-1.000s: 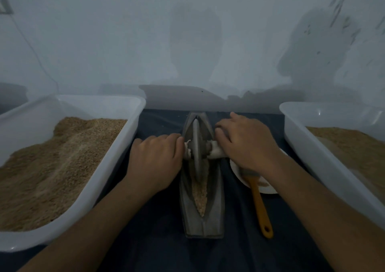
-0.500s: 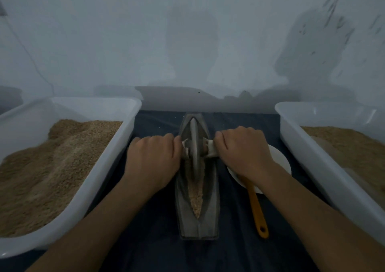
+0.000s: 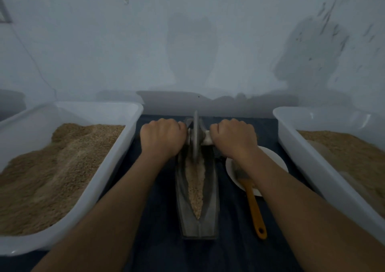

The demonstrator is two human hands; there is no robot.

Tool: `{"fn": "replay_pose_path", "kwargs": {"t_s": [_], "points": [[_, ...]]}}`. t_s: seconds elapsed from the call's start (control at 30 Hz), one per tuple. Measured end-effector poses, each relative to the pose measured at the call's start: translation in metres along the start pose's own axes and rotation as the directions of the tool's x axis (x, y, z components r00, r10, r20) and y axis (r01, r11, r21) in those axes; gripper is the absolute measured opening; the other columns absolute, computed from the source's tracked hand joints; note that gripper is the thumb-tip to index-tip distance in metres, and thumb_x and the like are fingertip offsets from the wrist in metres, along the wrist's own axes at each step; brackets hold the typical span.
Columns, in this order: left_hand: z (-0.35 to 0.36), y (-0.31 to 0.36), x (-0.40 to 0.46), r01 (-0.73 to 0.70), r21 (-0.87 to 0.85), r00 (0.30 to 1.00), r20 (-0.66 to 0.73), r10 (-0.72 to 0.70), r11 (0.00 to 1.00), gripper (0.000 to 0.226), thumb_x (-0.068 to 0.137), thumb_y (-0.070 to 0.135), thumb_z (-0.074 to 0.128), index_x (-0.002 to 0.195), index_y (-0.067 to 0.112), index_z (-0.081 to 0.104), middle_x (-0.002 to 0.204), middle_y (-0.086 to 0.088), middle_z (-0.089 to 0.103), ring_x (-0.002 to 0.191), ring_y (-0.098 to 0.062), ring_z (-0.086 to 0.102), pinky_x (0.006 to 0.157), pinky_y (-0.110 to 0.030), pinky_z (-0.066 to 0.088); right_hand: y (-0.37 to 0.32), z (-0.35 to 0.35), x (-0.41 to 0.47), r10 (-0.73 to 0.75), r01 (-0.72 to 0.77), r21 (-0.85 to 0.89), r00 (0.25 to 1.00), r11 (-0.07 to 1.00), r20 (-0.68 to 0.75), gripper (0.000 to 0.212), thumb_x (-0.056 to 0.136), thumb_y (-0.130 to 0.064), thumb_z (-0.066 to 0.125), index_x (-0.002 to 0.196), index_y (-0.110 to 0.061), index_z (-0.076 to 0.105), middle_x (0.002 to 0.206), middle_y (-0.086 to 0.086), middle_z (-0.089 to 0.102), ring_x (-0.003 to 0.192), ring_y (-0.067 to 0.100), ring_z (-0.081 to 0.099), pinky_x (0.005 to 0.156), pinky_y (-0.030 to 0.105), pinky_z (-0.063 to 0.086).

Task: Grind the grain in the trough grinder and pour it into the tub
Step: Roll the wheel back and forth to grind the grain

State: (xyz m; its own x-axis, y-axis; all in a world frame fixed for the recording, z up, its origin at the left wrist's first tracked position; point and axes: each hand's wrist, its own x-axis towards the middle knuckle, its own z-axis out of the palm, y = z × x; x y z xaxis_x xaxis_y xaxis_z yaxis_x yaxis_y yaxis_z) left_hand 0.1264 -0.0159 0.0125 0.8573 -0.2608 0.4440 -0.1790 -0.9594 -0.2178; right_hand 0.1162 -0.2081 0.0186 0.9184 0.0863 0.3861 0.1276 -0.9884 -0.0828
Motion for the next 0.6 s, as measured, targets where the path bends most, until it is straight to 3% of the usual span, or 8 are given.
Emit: {"fn": "replay_pose_path", "kwargs": {"t_s": [0.1,0.2,0.3,0.37,0.47,0.57,0.6], "points": [[-0.015,0.001,-0.032,-0.095,0.023,0.995,-0.042,0.096,0.995,0.028,0.104,0.021,0.022,0.087,0.021,0.044,0.079,0.002,0.046,0.066,-0.022,0.046,0.061,-0.032,0.036,0.002,-0.001,-0.032,-0.040,0.036,-0.045,0.996,0.998,-0.082,0.037,0.099,-0.023,0.036,0.063,-0.018,0.035,0.060,-0.004,0.037,0.058,0.023,0.046,0.056,0.033,0.038],[-0.026,-0.009,-0.080,-0.232,0.038,0.972,-0.028,0.233,0.972,0.011,0.100,0.019,0.040,0.093,0.017,0.048,0.078,-0.001,0.049,0.059,-0.023,0.045,0.052,-0.032,0.030,-0.001,-0.009,-0.066,-0.133,0.120,-0.071,0.964,0.990,-0.230,0.048,0.101,-0.039,0.025,0.057,-0.025,0.038,0.049,-0.009,0.034,0.041,0.014,0.034,0.045,0.029,0.026],[-0.033,-0.022,-0.094,-0.290,0.036,0.956,-0.023,0.291,0.956,0.009,0.093,0.017,0.047,0.091,0.012,0.053,0.075,-0.005,0.053,0.054,-0.022,0.041,0.049,-0.031,0.027,0.000,-0.015,-0.085,-0.215,0.200,-0.082,0.931,0.976,-0.295,0.047,0.102,-0.039,0.026,0.058,-0.029,0.037,0.046,-0.009,0.031,0.037,0.007,0.027,0.040,0.025,0.023],[-0.031,-0.019,-0.086,-0.216,0.043,0.976,0.023,0.215,0.975,0.014,0.098,0.019,0.036,0.094,0.015,0.050,0.080,-0.003,0.052,0.061,-0.022,0.040,0.052,-0.031,0.028,0.002,-0.012,-0.080,-0.186,0.170,-0.081,0.936,0.982,-0.300,0.050,0.101,-0.038,0.027,0.053,-0.027,0.036,0.043,-0.009,0.029,0.035,0.007,0.024,0.044,0.023,0.015],[-0.016,-0.007,-0.048,-0.025,0.053,0.999,-0.019,0.026,0.998,0.046,0.091,0.021,0.006,0.097,0.020,0.052,0.085,-0.001,0.044,0.074,-0.024,0.046,0.059,-0.030,0.031,0.002,0.001,-0.045,-0.083,0.064,-0.088,0.969,0.994,-0.234,0.052,0.097,-0.037,0.028,0.048,-0.021,0.037,0.047,-0.003,0.035,0.041,0.017,0.033,0.048,0.026,0.016],[-0.004,-0.006,-0.006,0.138,-0.038,0.990,0.033,-0.137,0.990,0.038,0.098,0.020,0.018,0.093,0.014,0.055,0.085,-0.006,0.050,0.077,-0.026,0.049,0.066,-0.033,0.036,0.004,0.013,0.002,-0.013,0.004,-0.064,0.990,0.998,-0.137,0.042,0.097,-0.027,0.041,0.056,-0.017,0.040,0.058,0.002,0.042,0.056,0.025,0.045,0.051,0.030,0.024],[-0.002,-0.006,0.003,0.129,-0.029,0.991,0.022,-0.129,0.991,0.030,0.100,0.017,0.026,0.092,0.011,0.054,0.087,-0.008,0.055,0.077,-0.027,0.052,0.066,-0.034,0.036,0.004,0.013,0.011,0.027,-0.030,-0.020,0.991,0.999,-0.132,0.041,0.098,-0.026,0.042,0.058,-0.015,0.043,0.060,0.003,0.045,0.058,0.026,0.047,0.053,0.031,0.027]]}}
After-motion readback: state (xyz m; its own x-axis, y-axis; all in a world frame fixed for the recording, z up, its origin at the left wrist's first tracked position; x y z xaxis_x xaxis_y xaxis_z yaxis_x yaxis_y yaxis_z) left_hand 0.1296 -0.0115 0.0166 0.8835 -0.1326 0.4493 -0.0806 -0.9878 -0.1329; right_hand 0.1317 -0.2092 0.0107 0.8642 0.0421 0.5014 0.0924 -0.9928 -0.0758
